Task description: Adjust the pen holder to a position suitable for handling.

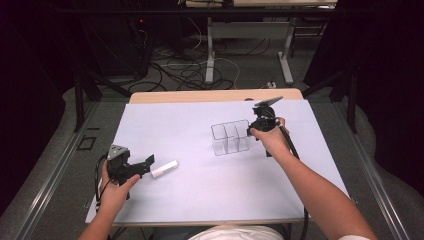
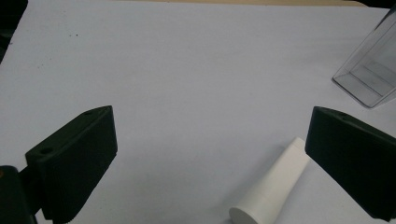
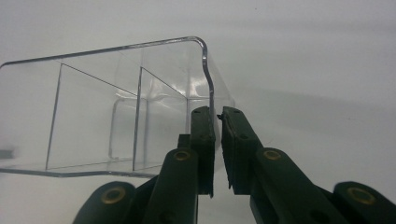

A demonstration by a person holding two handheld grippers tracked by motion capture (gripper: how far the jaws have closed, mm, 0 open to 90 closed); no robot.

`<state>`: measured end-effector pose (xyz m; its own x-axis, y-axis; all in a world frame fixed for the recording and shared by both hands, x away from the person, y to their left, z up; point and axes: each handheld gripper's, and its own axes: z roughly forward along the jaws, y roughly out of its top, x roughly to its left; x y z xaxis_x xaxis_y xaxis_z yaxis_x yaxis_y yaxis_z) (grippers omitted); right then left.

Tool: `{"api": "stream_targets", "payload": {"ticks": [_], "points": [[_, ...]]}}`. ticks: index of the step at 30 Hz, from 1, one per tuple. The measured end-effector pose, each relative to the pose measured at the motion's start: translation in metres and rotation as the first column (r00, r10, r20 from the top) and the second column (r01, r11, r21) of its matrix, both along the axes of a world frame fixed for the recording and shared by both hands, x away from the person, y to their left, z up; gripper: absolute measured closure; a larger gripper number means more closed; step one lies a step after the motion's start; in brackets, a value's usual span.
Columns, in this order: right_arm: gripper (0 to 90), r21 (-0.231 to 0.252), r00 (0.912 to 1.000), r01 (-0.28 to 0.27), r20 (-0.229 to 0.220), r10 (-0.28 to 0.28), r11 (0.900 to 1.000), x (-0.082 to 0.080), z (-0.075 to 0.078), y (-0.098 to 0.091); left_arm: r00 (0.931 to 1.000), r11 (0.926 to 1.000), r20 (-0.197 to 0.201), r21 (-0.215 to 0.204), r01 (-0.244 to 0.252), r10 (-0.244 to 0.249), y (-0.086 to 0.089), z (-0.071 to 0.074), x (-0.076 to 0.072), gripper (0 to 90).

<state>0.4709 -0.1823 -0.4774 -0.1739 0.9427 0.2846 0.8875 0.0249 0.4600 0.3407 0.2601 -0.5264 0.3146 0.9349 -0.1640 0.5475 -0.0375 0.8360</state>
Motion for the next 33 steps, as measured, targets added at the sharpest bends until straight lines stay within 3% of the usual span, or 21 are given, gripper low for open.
{"api": "stream_targets", "payload": {"ticks": [7, 11, 13, 14, 15, 21, 22, 24, 25, 26, 29, 33], "points": [[79.3, 0.058, 0.9990, -0.010, 0.043, 0.007, 0.9983, -0.003, 0.003, -0.005, 1.0000, 1.0000, -0.005, 0.004, -0.002, 0.002, 0.000, 0.000, 0.000, 2.3], [74.3, 0.087, 0.9924, -0.034, 0.120, 0.023, 0.9956, -0.009, 0.013, -0.009, 1.0000, 1.0000, -0.001, 0.006, -0.002, 0.002, 0.001, 0.000, 0.000, 2.3], [73.4, 0.089, 0.9842, -0.045, 0.175, 0.029, 0.9950, -0.014, 0.016, -0.011, 1.0000, 1.0000, -0.005, 0.002, -0.005, 0.005, 0.001, -0.001, 0.000, 2.3], [73.4, 0.089, 0.9842, -0.045, 0.175, 0.029, 0.9950, -0.014, 0.016, -0.011, 1.0000, 1.0000, -0.005, 0.002, -0.005, 0.005, 0.001, -0.001, 0.000, 2.3], [73.3, 0.070, 0.9723, -0.053, 0.231, 0.036, 0.9961, -0.017, 0.016, -0.014, 1.0000, 1.0000, -0.005, 0.002, -0.005, 0.005, 0.001, -0.001, 0.000, 2.3], [77.2, 0.083, 0.9617, -0.011, 0.274, -0.013, 0.9965, -0.024, 0.014, -0.024, 1.0000, 1.0000, -0.003, 0.004, -0.007, 0.007, 0.001, -0.001, 0.000, 2.4], [80.6, 0.064, 0.9549, 0.010, 0.296, -0.029, 0.9979, -0.026, 0.011, -0.029, 1.0000, 1.0000, -0.002, 0.004, -0.007, 0.007, 0.001, -0.001, 0.000, 2.4], [83.0, 0.036, 0.9529, 0.027, 0.301, -0.037, 0.9990, -0.026, 0.005, -0.033, 1.0000, 1.0000, -0.002, 0.005, -0.008, 0.008, 0.001, 0.000, 0.000, 2.4], [84.3, 0.042, 0.9597, 0.035, 0.277, -0.045, 0.9985, -0.026, 0.003, -0.033, 1.0000, 1.0000, -0.002, 0.007, -0.006, 0.006, 0.001, 0.000, 0.000, 2.4], [85.2, 0.037, 0.9597, 0.034, 0.278, -0.043, 0.9987, -0.025, 0.000, -0.034, 1.0000, 1.0000, -0.002, 0.008, -0.004, 0.004, 0.001, 0.000, 0.000, 2.4], [87.7, 0.014, 0.9682, 0.016, 0.249, -0.019, 0.9998, -0.027, -0.009, -0.030, 1.0000, 1.0000, -0.003, 0.009, -0.002, 0.002, 0.000, -0.001, 0.001, 2.4], [89.7, 0.003, 0.9682, -0.009, 0.250, 0.008, 1.0000, -0.030, -0.016, -0.023, 1.0000, 0.9999, -0.004, 0.011, -0.004, 0.004, 0.000, -0.001, 0.001, 2.4]]}}
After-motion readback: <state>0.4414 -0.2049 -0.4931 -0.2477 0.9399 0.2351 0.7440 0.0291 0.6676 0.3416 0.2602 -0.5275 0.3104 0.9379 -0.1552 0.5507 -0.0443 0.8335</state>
